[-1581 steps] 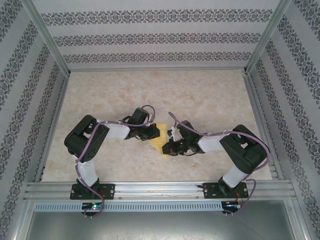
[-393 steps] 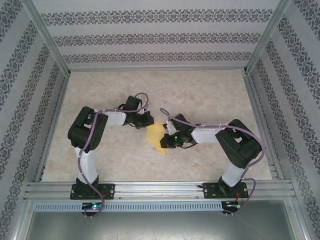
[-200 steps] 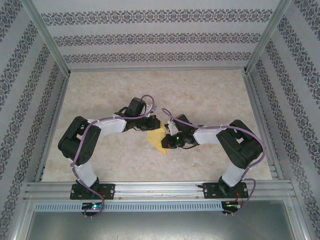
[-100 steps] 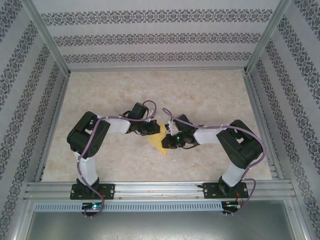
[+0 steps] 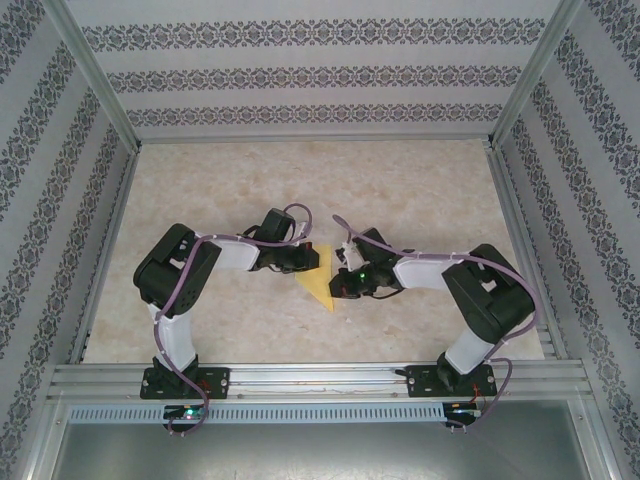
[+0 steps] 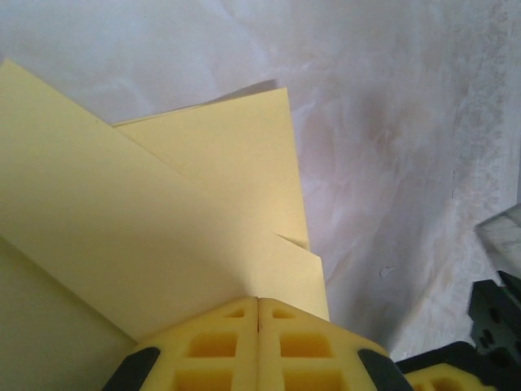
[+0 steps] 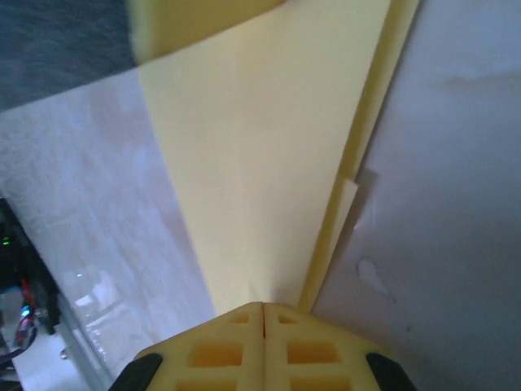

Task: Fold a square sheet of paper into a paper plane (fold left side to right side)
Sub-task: Fourth fold the wing at the center of the table.

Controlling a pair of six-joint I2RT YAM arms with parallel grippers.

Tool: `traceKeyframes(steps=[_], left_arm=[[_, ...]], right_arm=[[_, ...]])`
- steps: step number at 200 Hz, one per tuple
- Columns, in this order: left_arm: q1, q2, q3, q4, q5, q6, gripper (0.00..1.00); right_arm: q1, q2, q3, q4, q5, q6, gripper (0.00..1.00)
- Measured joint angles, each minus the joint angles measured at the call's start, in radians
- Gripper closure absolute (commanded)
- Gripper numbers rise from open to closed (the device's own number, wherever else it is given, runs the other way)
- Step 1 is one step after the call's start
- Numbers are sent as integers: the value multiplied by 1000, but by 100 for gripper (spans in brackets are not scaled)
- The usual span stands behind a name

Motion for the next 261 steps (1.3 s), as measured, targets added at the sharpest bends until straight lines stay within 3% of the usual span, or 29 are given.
traceKeyframes(steps=[37,74,133,261], left_arm=[[0,-11,-24,29,-4,-1,99],[0,-12,-33,48,-3,-3,99],[0,-12,-33,48,-3,-5,99],[0,-12,-33,48,-11,-13,100]], right_arm=[[-2,-79,0,18,-60,38,100],[13,-47,2,84,-64,87,100],[68,71,48,131,-12,127,100],[75,118,93,67,81,92,100]])
